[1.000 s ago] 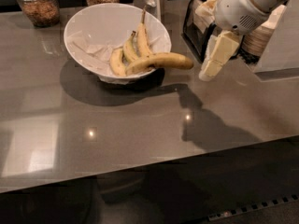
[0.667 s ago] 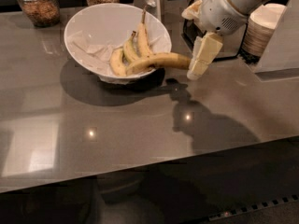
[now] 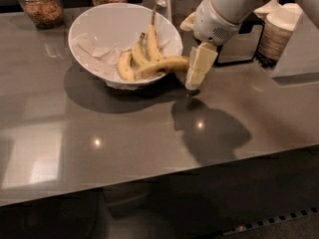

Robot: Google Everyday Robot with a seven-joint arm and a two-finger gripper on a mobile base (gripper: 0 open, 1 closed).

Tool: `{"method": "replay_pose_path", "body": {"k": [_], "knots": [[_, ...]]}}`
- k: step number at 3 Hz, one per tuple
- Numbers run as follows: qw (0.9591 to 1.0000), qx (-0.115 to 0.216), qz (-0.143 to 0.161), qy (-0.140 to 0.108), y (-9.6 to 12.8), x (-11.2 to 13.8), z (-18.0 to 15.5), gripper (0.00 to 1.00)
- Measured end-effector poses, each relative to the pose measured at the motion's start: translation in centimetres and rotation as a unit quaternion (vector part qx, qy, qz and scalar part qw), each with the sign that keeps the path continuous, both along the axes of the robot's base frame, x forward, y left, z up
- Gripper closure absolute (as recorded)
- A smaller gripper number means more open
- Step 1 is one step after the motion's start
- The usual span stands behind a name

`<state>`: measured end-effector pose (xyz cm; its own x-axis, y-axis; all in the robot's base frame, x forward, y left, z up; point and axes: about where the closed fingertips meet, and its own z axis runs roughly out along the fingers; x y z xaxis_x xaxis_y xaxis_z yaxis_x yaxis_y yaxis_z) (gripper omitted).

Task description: Pick banana from white bowl

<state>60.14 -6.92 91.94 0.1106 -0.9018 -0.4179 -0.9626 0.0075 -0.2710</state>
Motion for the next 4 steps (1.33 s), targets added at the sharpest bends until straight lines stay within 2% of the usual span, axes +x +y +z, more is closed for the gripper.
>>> {"method": "replay_pose_path", "body": {"k": [2, 3, 4], "knots": [[0.9993, -0.032, -0.011, 0.015, 0.6, 1.3, -2.3, 0.0], [0.999, -0.037, -0.014, 0.019, 0.7, 1.6, -2.8, 0.19], [0.999, -0.037, -0.014, 0.019, 0.7, 1.6, -2.8, 0.42]]}}
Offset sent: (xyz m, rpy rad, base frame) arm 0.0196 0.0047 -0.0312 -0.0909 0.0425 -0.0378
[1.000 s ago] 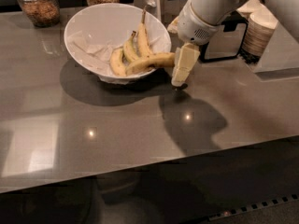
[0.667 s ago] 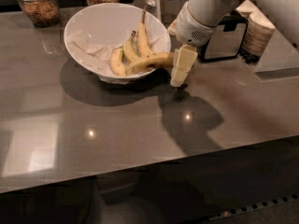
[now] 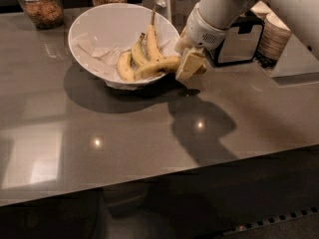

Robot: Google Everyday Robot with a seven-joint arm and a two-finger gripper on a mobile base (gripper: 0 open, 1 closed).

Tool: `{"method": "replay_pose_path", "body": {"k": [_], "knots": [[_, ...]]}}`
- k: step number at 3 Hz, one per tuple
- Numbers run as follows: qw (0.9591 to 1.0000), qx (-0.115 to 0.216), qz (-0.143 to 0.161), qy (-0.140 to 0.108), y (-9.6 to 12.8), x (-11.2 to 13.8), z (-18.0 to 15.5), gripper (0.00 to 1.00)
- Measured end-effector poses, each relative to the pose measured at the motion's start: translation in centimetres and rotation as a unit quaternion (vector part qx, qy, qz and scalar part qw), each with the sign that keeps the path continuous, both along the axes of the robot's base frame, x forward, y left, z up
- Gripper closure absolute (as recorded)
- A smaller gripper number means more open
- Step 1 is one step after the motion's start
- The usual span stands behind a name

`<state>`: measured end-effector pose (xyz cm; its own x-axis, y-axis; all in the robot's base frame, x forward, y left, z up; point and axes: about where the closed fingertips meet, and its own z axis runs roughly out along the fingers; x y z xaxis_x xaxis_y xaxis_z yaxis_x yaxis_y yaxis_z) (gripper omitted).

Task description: Pick banana from white bowl

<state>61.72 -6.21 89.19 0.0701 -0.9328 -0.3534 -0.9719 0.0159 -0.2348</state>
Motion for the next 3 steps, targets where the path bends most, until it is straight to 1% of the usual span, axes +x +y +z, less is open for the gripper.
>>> {"method": "replay_pose_path", "body": {"k": [1, 2, 3], "knots": [[1.0, 0.0, -0.001, 0.001, 0.0, 0.0, 0.0, 0.66], [1.0, 0.004, -0.008, -0.002, 0.0, -0.3, 0.9, 0.89], [0.9998, 0.011, -0.014, -0.005, -0.1, -0.7, 2.1, 1.0]]}}
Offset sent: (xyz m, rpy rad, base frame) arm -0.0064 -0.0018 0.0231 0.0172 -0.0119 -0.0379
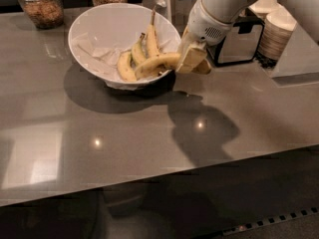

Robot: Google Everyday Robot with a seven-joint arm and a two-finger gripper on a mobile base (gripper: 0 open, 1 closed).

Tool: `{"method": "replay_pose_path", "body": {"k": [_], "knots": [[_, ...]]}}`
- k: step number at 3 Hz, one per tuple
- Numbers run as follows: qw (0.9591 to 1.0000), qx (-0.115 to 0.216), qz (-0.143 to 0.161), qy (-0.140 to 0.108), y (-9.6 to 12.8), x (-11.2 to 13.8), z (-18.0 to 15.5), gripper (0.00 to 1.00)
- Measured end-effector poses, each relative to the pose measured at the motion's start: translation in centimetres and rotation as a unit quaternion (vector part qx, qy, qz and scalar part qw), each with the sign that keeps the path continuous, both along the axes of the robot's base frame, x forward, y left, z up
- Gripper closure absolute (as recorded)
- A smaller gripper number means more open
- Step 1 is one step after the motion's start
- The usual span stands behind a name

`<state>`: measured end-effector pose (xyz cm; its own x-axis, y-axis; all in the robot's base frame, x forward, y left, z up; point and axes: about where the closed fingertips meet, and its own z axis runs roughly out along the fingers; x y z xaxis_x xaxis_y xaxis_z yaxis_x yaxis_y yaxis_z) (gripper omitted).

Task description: Pick banana from white bowl

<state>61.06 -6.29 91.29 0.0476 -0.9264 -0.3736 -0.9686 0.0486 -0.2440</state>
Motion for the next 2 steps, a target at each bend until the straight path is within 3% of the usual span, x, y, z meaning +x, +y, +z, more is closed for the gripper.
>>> {"method": "replay_pose_path", "body": {"k": [1, 2], "knots": [[0.9998, 0.019, -0.002, -0.002, -0.3, -0.5, 1.3, 1.0], [0.9971, 0.076, -0.007, -0.002, -1.5, -1.0, 3.2, 1.0]]}}
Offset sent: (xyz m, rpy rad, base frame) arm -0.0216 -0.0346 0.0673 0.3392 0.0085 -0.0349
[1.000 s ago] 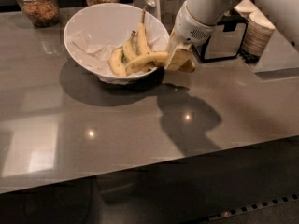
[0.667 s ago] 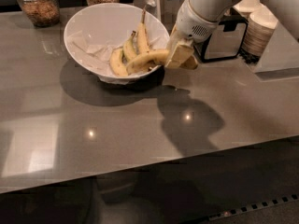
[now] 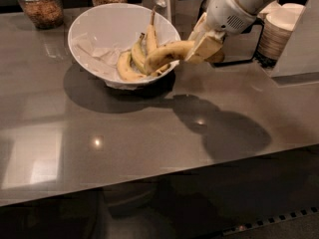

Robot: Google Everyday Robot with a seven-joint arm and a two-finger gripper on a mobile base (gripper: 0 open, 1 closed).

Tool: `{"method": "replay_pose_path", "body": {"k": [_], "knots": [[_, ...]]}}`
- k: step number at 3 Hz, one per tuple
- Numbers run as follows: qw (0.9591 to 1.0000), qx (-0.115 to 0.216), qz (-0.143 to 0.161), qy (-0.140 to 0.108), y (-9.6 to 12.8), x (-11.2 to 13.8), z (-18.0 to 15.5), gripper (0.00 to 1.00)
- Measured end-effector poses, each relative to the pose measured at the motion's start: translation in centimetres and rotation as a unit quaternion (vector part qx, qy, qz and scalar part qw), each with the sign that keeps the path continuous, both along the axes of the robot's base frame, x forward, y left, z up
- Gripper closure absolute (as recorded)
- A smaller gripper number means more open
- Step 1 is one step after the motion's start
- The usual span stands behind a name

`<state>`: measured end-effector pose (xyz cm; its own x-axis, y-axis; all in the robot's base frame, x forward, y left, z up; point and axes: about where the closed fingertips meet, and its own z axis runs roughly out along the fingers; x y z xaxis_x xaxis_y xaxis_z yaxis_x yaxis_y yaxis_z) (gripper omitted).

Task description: Pick banana from white bowl

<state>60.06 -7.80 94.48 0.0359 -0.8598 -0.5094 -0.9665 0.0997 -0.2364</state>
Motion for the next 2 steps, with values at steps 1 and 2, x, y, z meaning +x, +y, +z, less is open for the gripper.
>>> {"method": "replay_pose_path", "body": {"k": [1, 2], "knots": [[0.9969, 0.079, 0.003, -0.006, -1.4, -1.8, 2.5, 1.0], [0.9904, 0.137, 0.013, -0.012, -2.7, -4.7, 4.8, 1.0]]}}
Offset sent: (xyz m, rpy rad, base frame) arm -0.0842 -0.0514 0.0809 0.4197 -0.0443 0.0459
